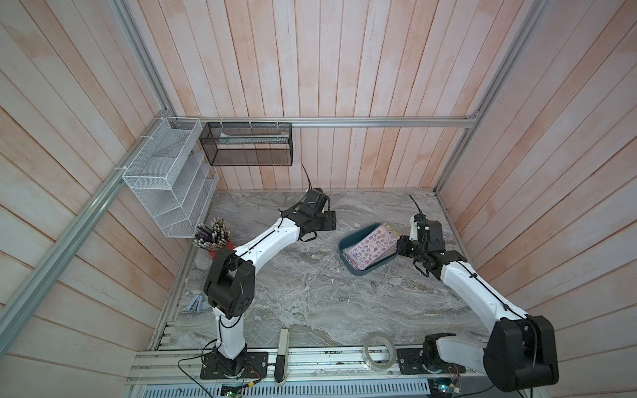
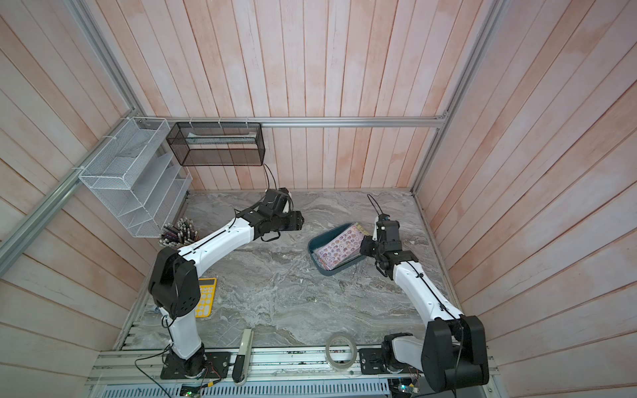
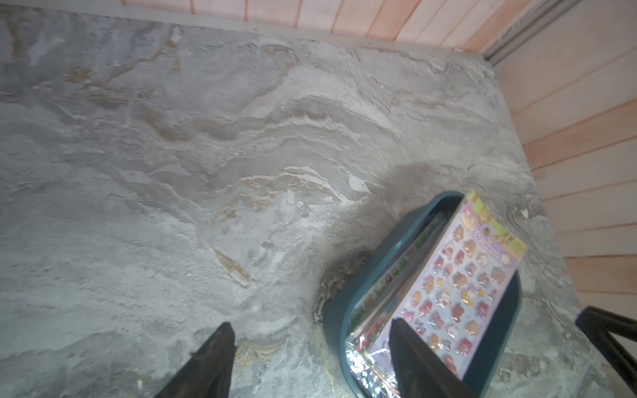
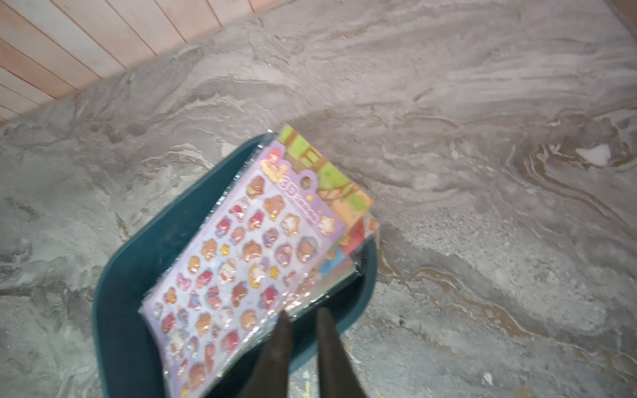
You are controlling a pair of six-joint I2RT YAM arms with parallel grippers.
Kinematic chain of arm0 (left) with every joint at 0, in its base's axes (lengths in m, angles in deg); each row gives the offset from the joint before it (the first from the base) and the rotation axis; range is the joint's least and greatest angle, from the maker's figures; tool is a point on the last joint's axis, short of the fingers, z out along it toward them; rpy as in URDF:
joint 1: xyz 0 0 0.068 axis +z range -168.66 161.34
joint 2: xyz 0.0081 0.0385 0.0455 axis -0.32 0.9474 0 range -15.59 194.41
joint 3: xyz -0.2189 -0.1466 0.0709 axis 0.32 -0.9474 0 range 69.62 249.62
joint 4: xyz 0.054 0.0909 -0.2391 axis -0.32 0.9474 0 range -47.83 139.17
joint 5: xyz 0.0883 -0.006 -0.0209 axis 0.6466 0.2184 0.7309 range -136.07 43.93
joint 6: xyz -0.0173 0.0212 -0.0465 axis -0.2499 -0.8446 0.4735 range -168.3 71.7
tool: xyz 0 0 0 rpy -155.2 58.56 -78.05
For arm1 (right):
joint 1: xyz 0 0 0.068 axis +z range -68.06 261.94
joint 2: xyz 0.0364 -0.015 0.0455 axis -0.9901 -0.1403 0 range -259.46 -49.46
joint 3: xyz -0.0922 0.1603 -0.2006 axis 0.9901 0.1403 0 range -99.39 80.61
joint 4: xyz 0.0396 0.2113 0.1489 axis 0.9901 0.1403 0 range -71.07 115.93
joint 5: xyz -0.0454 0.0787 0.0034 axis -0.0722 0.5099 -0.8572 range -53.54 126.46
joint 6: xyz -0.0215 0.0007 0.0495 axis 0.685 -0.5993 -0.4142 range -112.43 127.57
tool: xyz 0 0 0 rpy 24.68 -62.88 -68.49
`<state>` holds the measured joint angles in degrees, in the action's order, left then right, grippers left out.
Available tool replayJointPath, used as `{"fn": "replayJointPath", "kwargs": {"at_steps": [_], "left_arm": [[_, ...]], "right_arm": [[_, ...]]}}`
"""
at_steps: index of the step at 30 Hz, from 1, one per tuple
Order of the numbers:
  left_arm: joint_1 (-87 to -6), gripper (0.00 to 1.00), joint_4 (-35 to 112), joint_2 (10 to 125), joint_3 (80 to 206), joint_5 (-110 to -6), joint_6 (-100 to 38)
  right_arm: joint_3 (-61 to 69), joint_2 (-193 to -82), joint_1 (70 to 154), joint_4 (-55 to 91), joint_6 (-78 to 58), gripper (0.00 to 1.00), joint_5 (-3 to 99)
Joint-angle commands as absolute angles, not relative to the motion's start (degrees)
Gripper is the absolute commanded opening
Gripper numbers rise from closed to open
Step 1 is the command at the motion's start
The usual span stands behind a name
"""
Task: Take the stickers out of the storage box
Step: Adjust the storage box at the center of the board.
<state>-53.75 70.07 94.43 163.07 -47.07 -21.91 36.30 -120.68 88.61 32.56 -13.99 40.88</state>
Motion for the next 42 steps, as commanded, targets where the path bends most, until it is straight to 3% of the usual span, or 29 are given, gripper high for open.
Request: {"fn": "replayJointPath", "kwargs": {"at_steps": [1,4,8,13,18,22,28,32,37,42], "left_arm": [[-54.68,0.73,72.28,97.44,166.54,-45.43,-24.18],[-55.04,0.73,72.25,99.76,168.51,-45.78,-24.09],[-55.18,0.73,72.15,102.07,170.11,-46.98,-23.66],[-55.32,0.73,72.49,103.40,170.75,-47.92,-23.09],[-54.81,0.73,73.68,101.77,170.56,-46.10,-23.62],[-52.71,0.73,73.19,98.61,168.38,-46.77,-22.78],[-49.63,0.74,69.20,91.71,159.72,-48.20,-21.06],[-49.04,0.76,67.32,87.89,154.33,-47.59,-20.63],[-49.00,0.80,67.08,86.48,150.83,-47.33,-19.30],[-49.20,0.81,64.58,83.78,146.88,-49.09,-18.00]], "right_arm": [[38.84,-122.75,84.97,32.11,-17.34,0.57,50.74],[39.41,-125.66,83.43,29.48,-18.89,0.64,55.10],[38.56,-130.22,83.36,27.07,-20.19,0.63,56.91],[34.89,-138.28,83.49,25.99,-19.67,0.48,57.70],[26.18,-146.84,86.99,31.66,-14.54,0.23,52.29],[17.08,-154.39,92.26,38.64,-10.45,0.13,45.52],[12.02,-159.83,96.71,40.48,-8.74,0.05,45.09],[12.65,-158.29,97.14,38.58,-10.60,0.11,46.03],[13.35,-153.43,97.14,38.34,-11.61,0.46,45.18],[16.00,-145.20,97.14,39.39,-12.04,0.54,41.58]]}}
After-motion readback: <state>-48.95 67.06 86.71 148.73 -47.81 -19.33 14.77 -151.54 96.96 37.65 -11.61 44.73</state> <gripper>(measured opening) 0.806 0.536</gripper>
